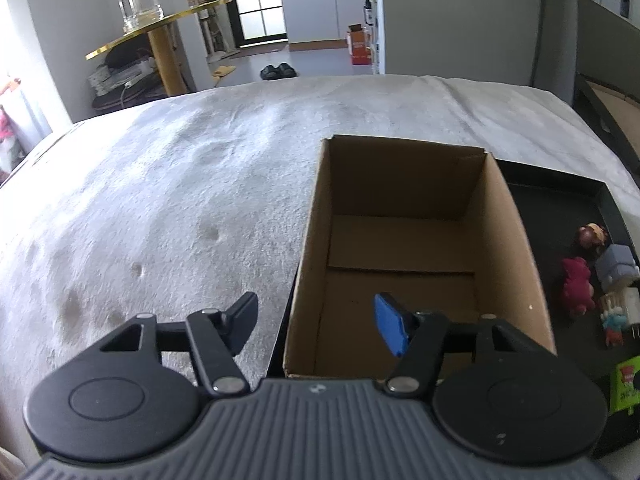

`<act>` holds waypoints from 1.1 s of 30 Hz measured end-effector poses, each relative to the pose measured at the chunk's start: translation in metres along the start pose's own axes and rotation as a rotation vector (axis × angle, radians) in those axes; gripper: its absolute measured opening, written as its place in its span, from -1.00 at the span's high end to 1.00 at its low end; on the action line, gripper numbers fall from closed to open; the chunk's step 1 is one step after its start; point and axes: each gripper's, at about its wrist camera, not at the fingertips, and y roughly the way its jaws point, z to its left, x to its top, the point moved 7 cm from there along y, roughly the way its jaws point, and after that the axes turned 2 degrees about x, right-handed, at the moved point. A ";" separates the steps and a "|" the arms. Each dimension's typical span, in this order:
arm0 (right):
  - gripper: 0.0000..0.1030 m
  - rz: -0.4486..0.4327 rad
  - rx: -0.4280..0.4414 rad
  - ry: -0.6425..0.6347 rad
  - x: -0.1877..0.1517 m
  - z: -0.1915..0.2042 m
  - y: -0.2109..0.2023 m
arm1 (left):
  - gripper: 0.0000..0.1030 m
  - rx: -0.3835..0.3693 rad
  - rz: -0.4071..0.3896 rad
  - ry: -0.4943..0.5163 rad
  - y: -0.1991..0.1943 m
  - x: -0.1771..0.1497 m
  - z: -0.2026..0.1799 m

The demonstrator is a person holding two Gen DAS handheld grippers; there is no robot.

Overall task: Organize rigid objects
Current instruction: 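Move the right gripper down onto the green house block and close it, then lift the green block with the right gripper and carry it over the box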

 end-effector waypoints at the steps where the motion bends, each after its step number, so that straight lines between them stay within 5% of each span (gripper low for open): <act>1: -0.14 0.003 -0.005 0.002 -0.001 0.000 0.002 | -0.22 0.003 -0.003 -0.005 0.001 -0.001 0.001; 9: -0.08 0.072 -0.034 0.050 -0.014 -0.003 0.027 | 0.39 0.033 0.042 -0.112 0.019 -0.008 0.018; 18: -0.06 0.060 -0.052 0.064 -0.011 0.004 0.038 | 0.68 0.038 0.021 -0.095 0.023 -0.014 0.015; 33: -0.05 -0.027 -0.081 -0.041 0.009 0.030 0.024 | 0.68 0.049 -0.027 -0.084 0.022 -0.014 0.014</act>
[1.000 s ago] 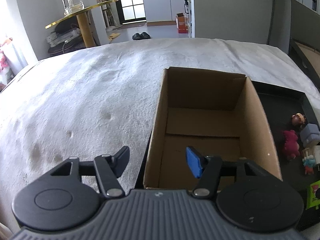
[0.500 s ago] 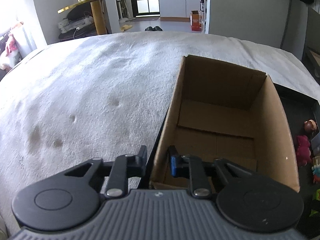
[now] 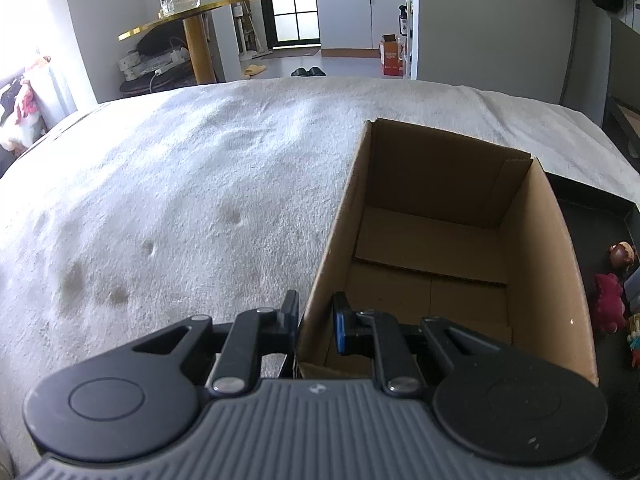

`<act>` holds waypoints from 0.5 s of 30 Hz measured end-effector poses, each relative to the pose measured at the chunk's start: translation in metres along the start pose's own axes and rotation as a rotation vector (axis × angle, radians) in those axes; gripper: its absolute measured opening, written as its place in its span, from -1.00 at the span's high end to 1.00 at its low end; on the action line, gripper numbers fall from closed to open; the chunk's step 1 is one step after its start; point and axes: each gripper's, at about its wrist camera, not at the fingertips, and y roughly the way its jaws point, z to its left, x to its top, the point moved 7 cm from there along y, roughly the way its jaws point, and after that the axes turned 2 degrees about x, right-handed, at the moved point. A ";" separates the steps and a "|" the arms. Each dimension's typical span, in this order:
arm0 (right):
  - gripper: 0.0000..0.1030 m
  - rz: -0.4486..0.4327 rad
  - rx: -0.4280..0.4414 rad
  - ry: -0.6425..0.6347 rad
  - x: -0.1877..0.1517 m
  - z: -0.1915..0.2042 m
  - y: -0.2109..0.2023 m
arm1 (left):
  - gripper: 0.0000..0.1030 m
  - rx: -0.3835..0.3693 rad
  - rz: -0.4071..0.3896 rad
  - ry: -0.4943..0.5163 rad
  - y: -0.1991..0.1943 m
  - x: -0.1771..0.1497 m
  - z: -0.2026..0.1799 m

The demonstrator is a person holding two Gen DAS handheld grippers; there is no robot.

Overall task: Organize rigid objects
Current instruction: 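Lift the green block with the right gripper and carry it over the box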

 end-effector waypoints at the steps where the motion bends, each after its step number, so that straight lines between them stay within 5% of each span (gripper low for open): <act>1: -0.06 -0.004 0.001 -0.006 0.002 0.003 0.000 | 0.68 0.000 -0.003 0.004 0.000 0.000 0.000; 15: -0.06 -0.110 0.073 -0.127 0.035 0.062 -0.020 | 0.70 -0.028 -0.037 0.032 -0.004 -0.001 0.000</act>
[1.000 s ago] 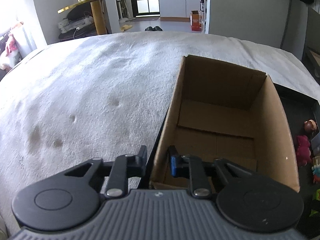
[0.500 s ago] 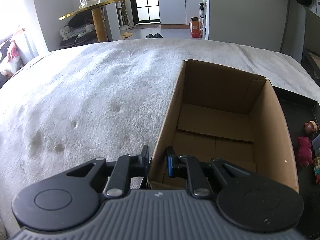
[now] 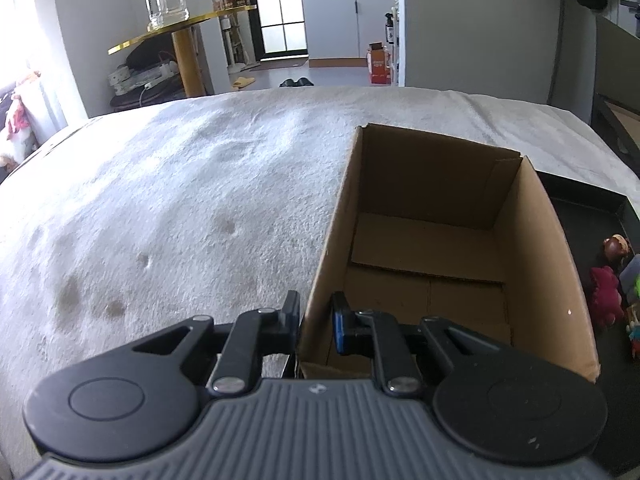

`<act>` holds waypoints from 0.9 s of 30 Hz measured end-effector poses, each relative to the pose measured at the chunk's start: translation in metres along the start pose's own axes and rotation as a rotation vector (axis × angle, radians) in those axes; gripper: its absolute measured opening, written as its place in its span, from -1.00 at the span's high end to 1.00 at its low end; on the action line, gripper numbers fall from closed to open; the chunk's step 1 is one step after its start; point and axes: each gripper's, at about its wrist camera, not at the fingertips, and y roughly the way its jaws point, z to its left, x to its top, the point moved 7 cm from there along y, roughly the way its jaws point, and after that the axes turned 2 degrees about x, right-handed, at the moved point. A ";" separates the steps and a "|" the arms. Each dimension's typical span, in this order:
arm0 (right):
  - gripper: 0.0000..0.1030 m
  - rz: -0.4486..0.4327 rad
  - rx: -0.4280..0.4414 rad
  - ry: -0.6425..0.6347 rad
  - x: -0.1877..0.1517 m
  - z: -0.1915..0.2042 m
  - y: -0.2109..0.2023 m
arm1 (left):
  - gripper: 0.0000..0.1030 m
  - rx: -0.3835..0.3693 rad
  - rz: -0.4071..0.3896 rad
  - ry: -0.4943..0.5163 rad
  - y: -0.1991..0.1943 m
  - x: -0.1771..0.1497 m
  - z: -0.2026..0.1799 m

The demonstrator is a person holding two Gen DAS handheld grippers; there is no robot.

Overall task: Organize rigid objects
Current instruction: 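Lift the green block with the right gripper and carry it over the box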

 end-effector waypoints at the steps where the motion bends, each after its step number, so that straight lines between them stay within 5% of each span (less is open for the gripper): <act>1: -0.06 -0.005 0.008 -0.011 0.003 0.005 0.000 | 0.70 -0.002 0.000 0.002 0.000 0.000 0.000; 27: -0.06 -0.035 0.207 -0.196 0.029 0.102 0.004 | 0.76 -0.031 -0.031 0.034 -0.003 0.001 0.000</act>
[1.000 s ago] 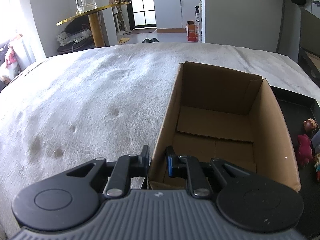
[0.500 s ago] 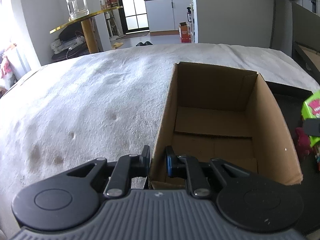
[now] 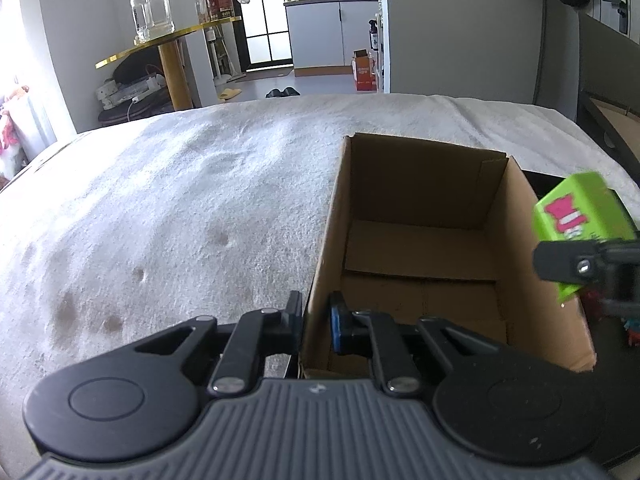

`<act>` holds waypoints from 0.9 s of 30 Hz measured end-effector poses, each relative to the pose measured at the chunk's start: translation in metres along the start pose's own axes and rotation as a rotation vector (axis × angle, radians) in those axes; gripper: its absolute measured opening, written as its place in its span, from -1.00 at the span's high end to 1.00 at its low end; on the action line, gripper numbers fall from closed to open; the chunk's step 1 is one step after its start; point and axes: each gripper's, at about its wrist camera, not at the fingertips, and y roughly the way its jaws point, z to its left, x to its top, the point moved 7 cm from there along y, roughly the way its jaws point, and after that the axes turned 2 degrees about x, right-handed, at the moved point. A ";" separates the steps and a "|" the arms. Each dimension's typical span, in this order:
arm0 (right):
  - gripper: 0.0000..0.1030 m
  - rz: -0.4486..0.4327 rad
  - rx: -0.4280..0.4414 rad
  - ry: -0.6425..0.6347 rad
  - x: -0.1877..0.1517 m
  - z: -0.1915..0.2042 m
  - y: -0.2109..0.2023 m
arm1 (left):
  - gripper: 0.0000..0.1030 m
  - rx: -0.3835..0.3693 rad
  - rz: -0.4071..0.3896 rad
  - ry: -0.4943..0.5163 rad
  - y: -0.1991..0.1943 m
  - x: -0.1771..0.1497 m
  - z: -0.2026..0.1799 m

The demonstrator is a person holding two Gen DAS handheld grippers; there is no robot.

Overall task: Organize rigid objects
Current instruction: 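Lift the green block with the right gripper and carry it over the box, then lower the green block into the box and open the right gripper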

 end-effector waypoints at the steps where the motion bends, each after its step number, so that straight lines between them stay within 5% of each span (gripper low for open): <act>1: -0.06 0.004 0.004 0.000 0.000 0.001 0.002 | 0.76 -0.002 0.001 0.000 0.000 0.000 0.000; 9: -0.05 0.007 0.038 -0.007 0.004 0.008 0.016 | 0.76 -0.002 -0.002 -0.003 0.000 0.001 0.000; 15: 0.37 -0.003 0.036 -0.027 0.011 0.007 0.032 | 0.75 0.001 -0.001 -0.002 0.001 0.001 -0.001; 27: 0.33 0.035 0.012 0.155 0.005 -0.026 0.014 | 0.75 0.011 0.003 0.007 0.003 0.000 -0.002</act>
